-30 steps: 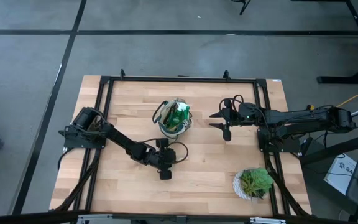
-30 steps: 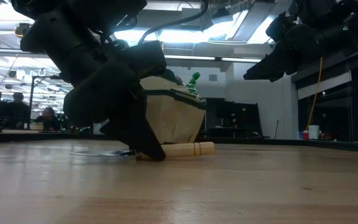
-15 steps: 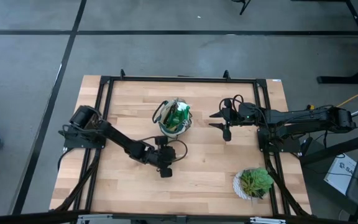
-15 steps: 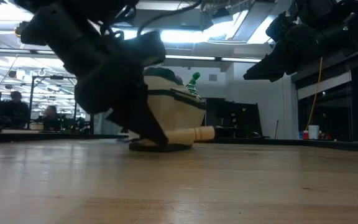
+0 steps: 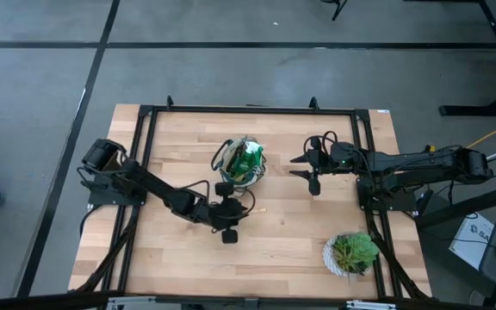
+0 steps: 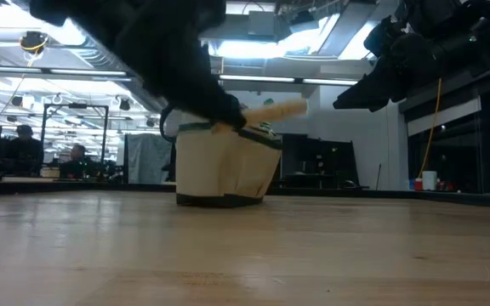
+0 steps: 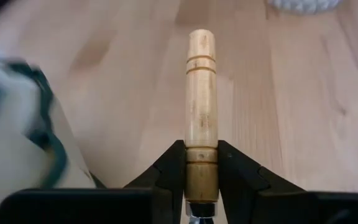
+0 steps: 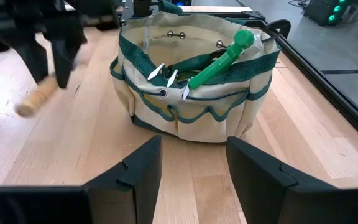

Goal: Pick & Place Garden tools in Gardening bag
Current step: Put the brown trowel into the gardening bag

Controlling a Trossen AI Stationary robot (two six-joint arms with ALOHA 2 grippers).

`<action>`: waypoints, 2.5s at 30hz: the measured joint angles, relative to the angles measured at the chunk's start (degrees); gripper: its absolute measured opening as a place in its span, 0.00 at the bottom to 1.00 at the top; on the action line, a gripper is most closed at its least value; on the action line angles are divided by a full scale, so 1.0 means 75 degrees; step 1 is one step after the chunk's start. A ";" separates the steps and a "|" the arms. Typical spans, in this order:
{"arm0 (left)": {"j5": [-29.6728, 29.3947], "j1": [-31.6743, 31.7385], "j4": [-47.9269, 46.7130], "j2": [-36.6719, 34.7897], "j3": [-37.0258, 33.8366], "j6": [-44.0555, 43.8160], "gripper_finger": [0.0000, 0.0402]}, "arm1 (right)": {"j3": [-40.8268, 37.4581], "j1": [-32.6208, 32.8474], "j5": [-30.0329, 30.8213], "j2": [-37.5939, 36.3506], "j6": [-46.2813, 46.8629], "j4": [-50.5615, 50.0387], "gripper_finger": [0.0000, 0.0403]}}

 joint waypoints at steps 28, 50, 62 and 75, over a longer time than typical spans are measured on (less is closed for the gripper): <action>-0.1374 -0.0023 0.0057 -0.1934 0.0012 0.1678 0.17 | 0.0000 0.0001 -0.0021 0.0000 0.0000 0.0001 0.45; -0.0391 -0.0024 0.3549 -0.2186 0.0017 0.4563 0.18 | 0.0000 0.0000 -0.0016 0.0000 -0.0002 0.0001 0.45; 0.0245 0.0017 0.4678 -0.2181 0.0017 0.5065 0.18 | 0.0000 -0.0001 0.0008 0.0000 0.0000 0.0001 0.45; 0.0775 0.0430 0.5426 -0.2041 0.0017 0.5072 0.18 | 0.0000 0.0001 0.0005 0.0000 0.0000 0.0001 0.45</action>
